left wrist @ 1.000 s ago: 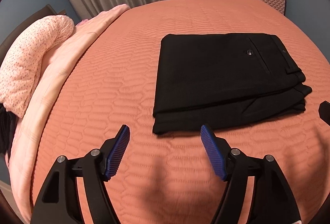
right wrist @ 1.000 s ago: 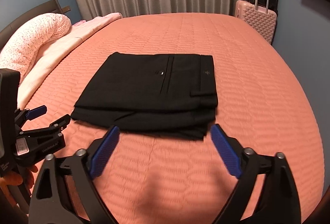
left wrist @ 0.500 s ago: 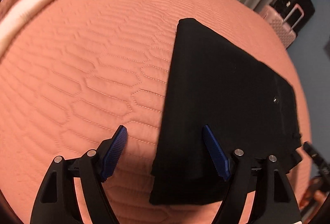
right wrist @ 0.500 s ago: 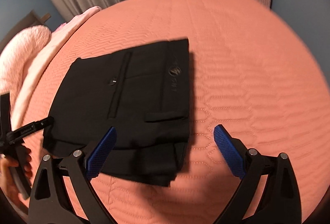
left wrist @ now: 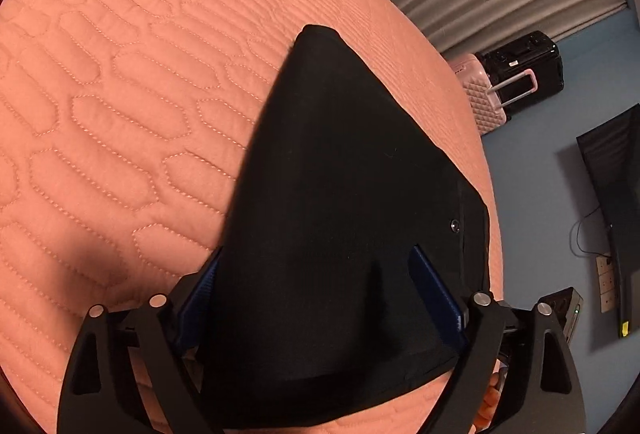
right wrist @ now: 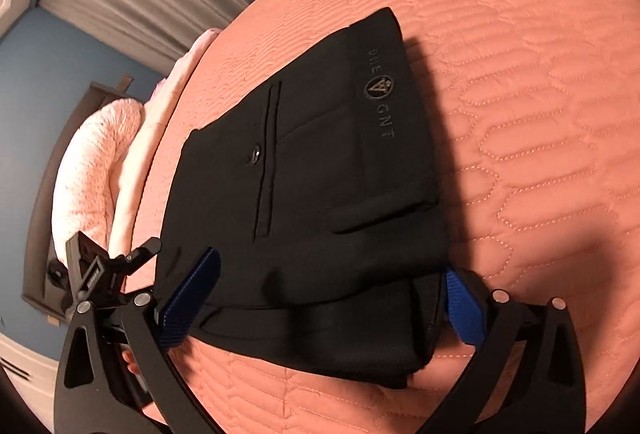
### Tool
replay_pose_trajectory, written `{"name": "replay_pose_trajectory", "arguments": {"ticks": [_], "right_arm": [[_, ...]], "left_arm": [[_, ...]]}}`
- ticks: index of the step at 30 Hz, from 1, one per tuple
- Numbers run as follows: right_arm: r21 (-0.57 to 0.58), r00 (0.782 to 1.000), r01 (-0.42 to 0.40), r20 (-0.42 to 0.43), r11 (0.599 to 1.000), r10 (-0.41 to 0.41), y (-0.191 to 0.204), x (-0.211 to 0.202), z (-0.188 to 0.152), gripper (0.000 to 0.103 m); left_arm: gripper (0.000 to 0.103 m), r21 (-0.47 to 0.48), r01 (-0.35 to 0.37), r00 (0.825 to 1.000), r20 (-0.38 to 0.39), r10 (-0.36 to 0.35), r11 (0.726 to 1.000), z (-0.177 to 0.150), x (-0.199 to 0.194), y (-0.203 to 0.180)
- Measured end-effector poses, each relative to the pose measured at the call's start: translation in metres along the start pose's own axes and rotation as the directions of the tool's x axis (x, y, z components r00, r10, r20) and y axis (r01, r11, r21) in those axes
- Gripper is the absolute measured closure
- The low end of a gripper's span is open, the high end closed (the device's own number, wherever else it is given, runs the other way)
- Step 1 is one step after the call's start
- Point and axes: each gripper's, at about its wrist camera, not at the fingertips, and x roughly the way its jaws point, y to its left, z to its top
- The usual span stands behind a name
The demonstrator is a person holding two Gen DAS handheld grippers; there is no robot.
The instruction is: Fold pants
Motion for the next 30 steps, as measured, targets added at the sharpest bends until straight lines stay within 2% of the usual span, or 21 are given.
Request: {"name": "replay_pose_trajectory", "arguments": {"ticks": [4,7,9,13,16,17,18,19,20,21,22,23,24,25,30], "right_arm": [[0.054,0.997,-0.073,0.003,0.996,0.073,-0.01,-0.004,0.001,0.005],[0.029,0.998,-0.065,0.002,0.997,0.065,-0.007,-0.003,0.0,0.005],[-0.029,1.0,-0.023,-0.006,0.999,0.023,0.001,-0.001,-0.003,0.005],[-0.059,1.0,0.007,0.008,0.998,-0.006,0.008,0.003,-0.003,0.005],[-0.041,1.0,0.022,0.017,0.999,-0.021,0.007,0.003,-0.002,0.015],[-0.037,1.0,0.026,0.016,0.999,-0.025,0.006,0.003,-0.002,0.023],[-0.033,0.999,0.045,0.015,0.998,-0.045,0.005,0.004,-0.002,0.03],[-0.021,0.998,0.065,0.011,0.998,-0.065,0.002,0.004,-0.001,0.043],[-0.012,0.998,0.065,0.01,0.998,-0.065,0.0,0.004,0.0,0.046],[0.0,0.998,0.061,0.001,0.998,-0.061,-0.002,0.004,0.001,0.059],[0.013,0.999,0.044,-0.008,0.999,-0.044,-0.003,0.003,0.002,0.071],[0.027,1.0,0.022,-0.009,0.999,-0.021,-0.001,0.002,0.004,0.078],[0.01,0.999,0.036,-0.008,0.999,-0.036,0.007,-0.002,0.005,0.079],[-0.009,0.999,0.048,-0.005,0.999,-0.048,0.015,-0.004,0.007,0.082],[-0.087,1.0,0.025,0.021,0.996,-0.023,0.063,-0.046,0.007,0.086]], "left_arm": [[0.014,-0.081,0.065,0.998,0.004,-0.065,0.995,0.005,-0.004,0.007],[0.014,-0.139,0.117,0.993,0.019,-0.116,0.983,0.005,-0.006,0.014],[0.015,-0.114,0.097,0.995,0.006,-0.097,0.989,0.006,-0.007,0.011],[0.016,0.004,-0.018,1.0,-0.02,0.018,1.0,0.005,-0.001,-0.013],[0.022,0.075,-0.106,0.994,-0.026,0.109,0.991,0.001,0.005,-0.026],[0.023,0.078,-0.119,0.992,-0.026,0.121,0.99,0.001,0.006,-0.028],[0.029,0.064,-0.122,0.992,-0.026,0.124,0.99,0.002,0.006,-0.026],[0.037,0.041,-0.129,0.991,-0.028,0.13,0.991,0.004,0.006,-0.024],[0.041,0.001,-0.129,0.991,-0.029,0.129,0.992,0.006,0.004,-0.021],[0.06,-0.024,-0.125,0.992,-0.03,0.124,0.992,0.007,0.001,-0.017],[0.073,-0.049,-0.103,0.994,-0.041,0.101,0.994,0.009,0.0,-0.015],[0.079,-0.06,-0.08,0.996,-0.047,0.077,0.995,0.008,-0.004,-0.012],[0.087,-0.062,-0.063,0.997,-0.041,0.061,0.996,0.008,-0.008,-0.013],[0.089,-0.047,-0.059,0.998,-0.038,0.058,0.997,0.009,-0.012,-0.019],[0.09,0.053,-0.062,0.998,-0.011,0.063,0.997,0.006,-0.056,-0.061]]}}
